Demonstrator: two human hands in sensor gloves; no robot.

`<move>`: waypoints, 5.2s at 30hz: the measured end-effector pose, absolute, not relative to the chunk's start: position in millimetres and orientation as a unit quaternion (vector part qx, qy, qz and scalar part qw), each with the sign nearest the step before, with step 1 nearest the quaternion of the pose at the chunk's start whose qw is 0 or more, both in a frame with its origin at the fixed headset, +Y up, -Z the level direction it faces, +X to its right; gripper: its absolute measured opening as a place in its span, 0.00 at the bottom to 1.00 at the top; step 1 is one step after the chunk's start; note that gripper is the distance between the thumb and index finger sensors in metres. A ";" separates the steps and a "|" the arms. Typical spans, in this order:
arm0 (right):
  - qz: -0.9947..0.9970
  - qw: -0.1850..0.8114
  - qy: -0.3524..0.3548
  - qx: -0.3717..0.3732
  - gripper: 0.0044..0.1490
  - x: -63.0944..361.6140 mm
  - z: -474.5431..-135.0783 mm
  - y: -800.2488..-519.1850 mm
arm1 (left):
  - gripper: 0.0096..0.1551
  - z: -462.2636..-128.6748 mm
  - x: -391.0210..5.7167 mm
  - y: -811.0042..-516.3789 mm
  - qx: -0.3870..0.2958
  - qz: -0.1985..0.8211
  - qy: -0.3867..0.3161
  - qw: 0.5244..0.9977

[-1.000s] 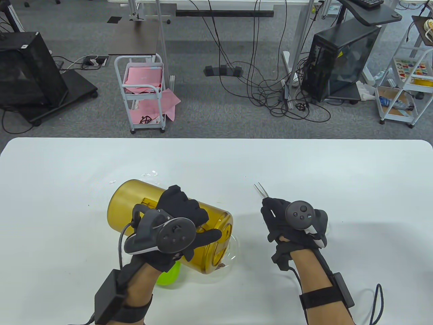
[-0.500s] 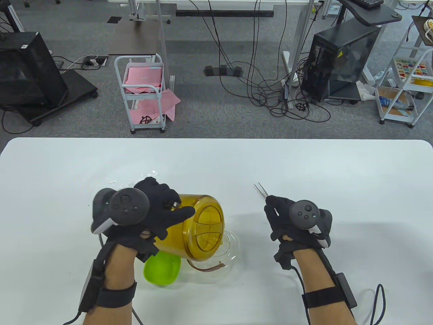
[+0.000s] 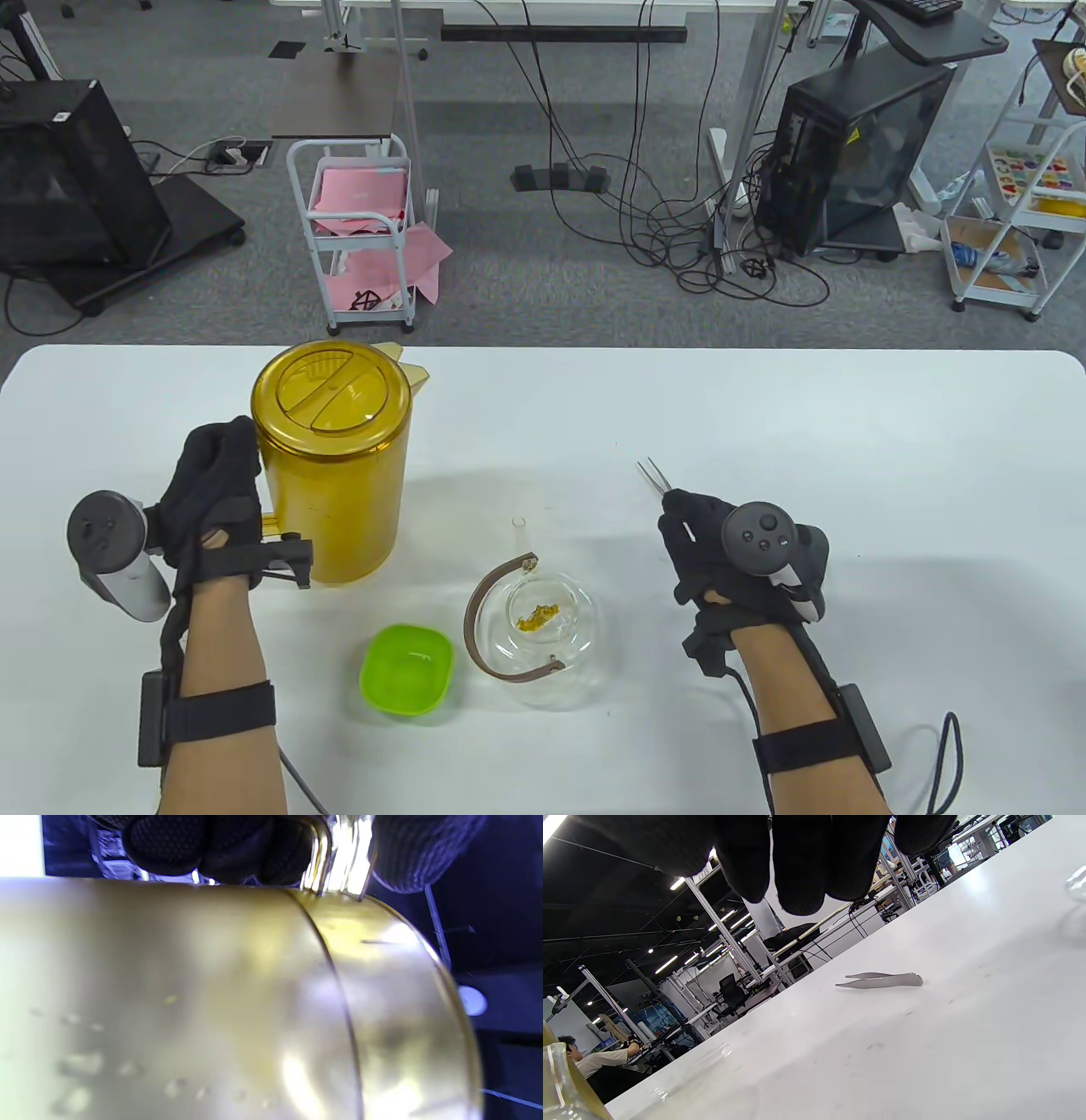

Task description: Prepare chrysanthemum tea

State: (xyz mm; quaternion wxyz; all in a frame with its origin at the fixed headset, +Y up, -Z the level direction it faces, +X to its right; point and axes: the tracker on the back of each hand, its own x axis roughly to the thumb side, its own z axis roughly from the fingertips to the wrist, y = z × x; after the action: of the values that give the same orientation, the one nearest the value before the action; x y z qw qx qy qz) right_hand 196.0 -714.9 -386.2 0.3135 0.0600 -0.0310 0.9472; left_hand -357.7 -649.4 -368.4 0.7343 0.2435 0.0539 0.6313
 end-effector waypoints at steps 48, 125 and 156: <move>0.946 0.298 -0.079 0.096 0.33 187.3 -374.7 -693.0 | 0.35 -316.1 -241.8 -694.0 0.105 0.284 -0.179 0.936; 0.943 0.220 -0.176 0.177 0.34 73.6 -310.8 -677.9 | 0.33 -318.2 -230.8 -701.6 0.056 0.267 -0.189 0.943; 0.943 0.175 -0.187 0.213 0.33 58.9 -303.9 -689.4 | 0.32 -317.2 -230.0 -701.2 0.049 0.263 -0.189 0.945</move>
State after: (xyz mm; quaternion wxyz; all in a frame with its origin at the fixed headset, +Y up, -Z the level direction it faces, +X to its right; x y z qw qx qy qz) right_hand 58.9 -689.4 -303.9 0.1749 0.2130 -0.1866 0.9430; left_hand -230.0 -701.2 -317.2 0.9447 0.0493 -0.1892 0.2632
